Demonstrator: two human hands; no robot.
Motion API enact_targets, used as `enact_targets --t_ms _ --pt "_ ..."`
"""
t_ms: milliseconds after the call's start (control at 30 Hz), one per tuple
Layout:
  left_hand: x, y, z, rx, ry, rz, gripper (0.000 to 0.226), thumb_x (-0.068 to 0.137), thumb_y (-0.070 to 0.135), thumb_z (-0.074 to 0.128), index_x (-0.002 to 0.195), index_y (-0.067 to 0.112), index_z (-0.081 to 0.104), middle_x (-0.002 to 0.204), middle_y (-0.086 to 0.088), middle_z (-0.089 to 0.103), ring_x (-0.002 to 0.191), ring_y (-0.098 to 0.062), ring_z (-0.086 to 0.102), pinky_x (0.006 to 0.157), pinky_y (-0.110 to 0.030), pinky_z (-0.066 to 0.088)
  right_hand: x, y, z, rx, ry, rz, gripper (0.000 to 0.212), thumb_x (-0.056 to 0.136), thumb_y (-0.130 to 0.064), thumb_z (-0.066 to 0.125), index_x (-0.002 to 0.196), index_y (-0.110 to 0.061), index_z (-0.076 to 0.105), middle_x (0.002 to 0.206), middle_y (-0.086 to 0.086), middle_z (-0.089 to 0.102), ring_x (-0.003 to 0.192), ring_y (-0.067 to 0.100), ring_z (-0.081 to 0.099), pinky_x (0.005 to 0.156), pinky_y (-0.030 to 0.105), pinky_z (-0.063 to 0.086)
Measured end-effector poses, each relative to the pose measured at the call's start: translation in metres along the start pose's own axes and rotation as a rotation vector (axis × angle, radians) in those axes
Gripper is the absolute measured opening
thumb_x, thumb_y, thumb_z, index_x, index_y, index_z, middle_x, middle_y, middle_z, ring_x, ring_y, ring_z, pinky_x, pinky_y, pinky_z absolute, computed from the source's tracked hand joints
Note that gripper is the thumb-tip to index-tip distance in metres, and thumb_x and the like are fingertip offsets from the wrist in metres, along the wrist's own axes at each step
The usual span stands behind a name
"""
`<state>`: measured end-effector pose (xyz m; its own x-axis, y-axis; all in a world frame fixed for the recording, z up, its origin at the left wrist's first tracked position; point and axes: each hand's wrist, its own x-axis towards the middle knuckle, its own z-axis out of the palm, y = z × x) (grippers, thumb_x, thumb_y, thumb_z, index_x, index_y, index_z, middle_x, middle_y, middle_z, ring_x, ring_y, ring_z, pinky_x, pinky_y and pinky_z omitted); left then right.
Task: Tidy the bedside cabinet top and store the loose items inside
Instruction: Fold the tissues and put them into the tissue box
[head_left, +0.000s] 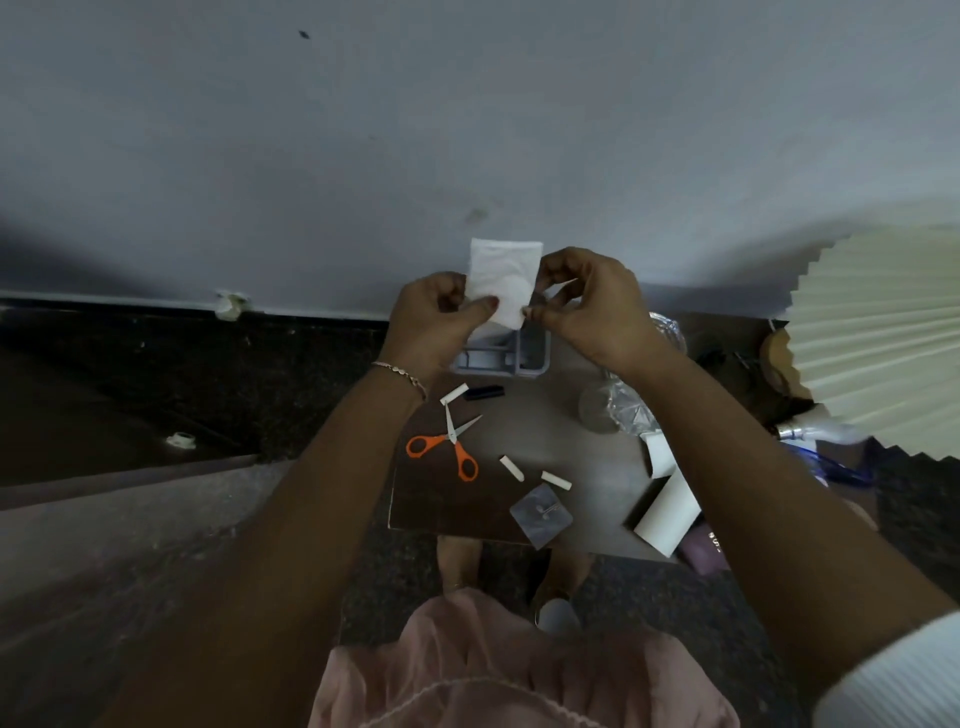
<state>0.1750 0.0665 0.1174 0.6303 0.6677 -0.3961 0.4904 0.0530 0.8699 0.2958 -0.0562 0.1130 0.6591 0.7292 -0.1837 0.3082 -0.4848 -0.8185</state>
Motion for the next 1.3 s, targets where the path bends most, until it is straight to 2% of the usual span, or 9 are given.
enact_targets --t_ms 133,200,300,433,567,733,967,1200,1300 --pt "0.006 -0.004 -0.005 -0.026 -0.056 -0.020 0.009 0.082 0.006 0.070 0.091 0.005 0.067 0.066 0.000 0.056 0.044 0.006 0.050 0.047 -0.011 0.045 0.000 0.007 0.015 -0.119 -0.010 0.020 0.020 0.073 -0.014 0.079 0.080 -0.021 0.061 0.075 -0.007 0.062 0.060 0.001 0.055 0.057 0.012 0.041" --pt "0.008 -0.007 -0.008 -0.012 -0.085 -0.022 0.012 0.084 0.006 0.068 0.095 0.003 0.067 0.065 0.000 0.055 0.043 0.005 0.050 0.048 -0.012 0.045 -0.001 0.010 0.022 -0.129 -0.021 0.029 0.015 0.075 -0.013 0.077 0.087 -0.014 0.067 0.076 -0.003 0.064 0.066 0.011 0.058 0.063 0.019 0.047" --pt "0.011 -0.013 -0.012 0.035 -0.135 -0.037 0.014 0.086 0.007 0.066 0.100 0.005 0.067 0.064 0.001 0.057 0.042 0.005 0.050 0.052 -0.013 0.048 -0.006 0.014 0.033 -0.151 -0.032 0.024 0.028 0.077 -0.011 0.073 0.105 -0.011 0.070 0.082 0.000 0.067 0.072 0.014 0.060 0.069 0.024 0.048" --pt "0.017 -0.025 -0.016 0.152 -0.148 0.010 0.021 0.084 0.009 0.068 0.104 0.002 0.068 0.064 0.004 0.057 0.045 0.006 0.051 0.060 -0.015 0.047 -0.006 0.023 0.044 -0.269 -0.016 0.018 0.021 0.079 -0.011 0.070 0.099 -0.008 0.069 0.083 0.005 0.069 0.073 0.019 0.060 0.068 0.028 0.047" --pt "0.022 -0.028 -0.015 0.320 -0.116 0.092 0.024 0.083 0.016 0.069 0.104 0.006 0.069 0.079 -0.002 0.064 0.068 0.001 0.057 0.059 -0.004 0.040 -0.005 0.023 0.049 -0.322 -0.007 -0.004 0.022 0.080 -0.008 0.067 0.102 -0.008 0.069 0.085 0.009 0.070 0.079 0.028 0.062 0.065 0.027 0.041" --pt "0.029 -0.030 -0.008 0.441 -0.047 0.184 0.021 0.082 0.018 0.069 0.094 0.000 0.070 0.079 -0.003 0.063 0.077 -0.016 0.059 0.069 -0.021 0.045 -0.001 0.021 0.053 -0.440 0.006 -0.056 0.027 0.080 -0.008 0.064 0.106 -0.009 0.067 0.095 0.017 0.070 0.092 0.039 0.061 0.066 0.028 0.033" --pt "0.033 -0.040 -0.006 0.611 -0.107 0.224 0.020 0.080 0.019 0.068 0.080 -0.001 0.066 0.079 -0.018 0.067 0.079 -0.029 0.063 0.071 -0.027 0.045 -0.004 0.024 0.055 -0.479 0.006 -0.067 0.025 0.076 -0.007 0.066 0.101 -0.005 0.067 0.092 0.020 0.068 0.090 0.039 0.058 0.067 0.033 0.037" --pt "0.030 -0.044 -0.007 0.568 -0.110 0.183 0.023 0.083 0.021 0.067 0.101 0.007 0.071 0.085 -0.007 0.071 0.080 -0.016 0.063 0.076 -0.019 0.045 -0.007 0.029 0.054 -0.472 0.093 -0.098 0.022 0.077 -0.010 0.066 0.099 -0.007 0.068 0.088 0.014 0.069 0.085 0.036 0.059 0.068 0.032 0.038" --pt "0.029 -0.047 -0.006 0.542 -0.072 0.182 0.020 0.081 0.020 0.069 0.098 0.008 0.071 0.080 -0.003 0.068 0.076 -0.013 0.061 0.073 -0.017 0.044 -0.007 0.033 0.056 -0.509 0.097 -0.112 0.019 0.076 -0.009 0.065 0.094 -0.009 0.068 0.088 0.009 0.070 0.082 0.034 0.059 0.069 0.034 0.042"
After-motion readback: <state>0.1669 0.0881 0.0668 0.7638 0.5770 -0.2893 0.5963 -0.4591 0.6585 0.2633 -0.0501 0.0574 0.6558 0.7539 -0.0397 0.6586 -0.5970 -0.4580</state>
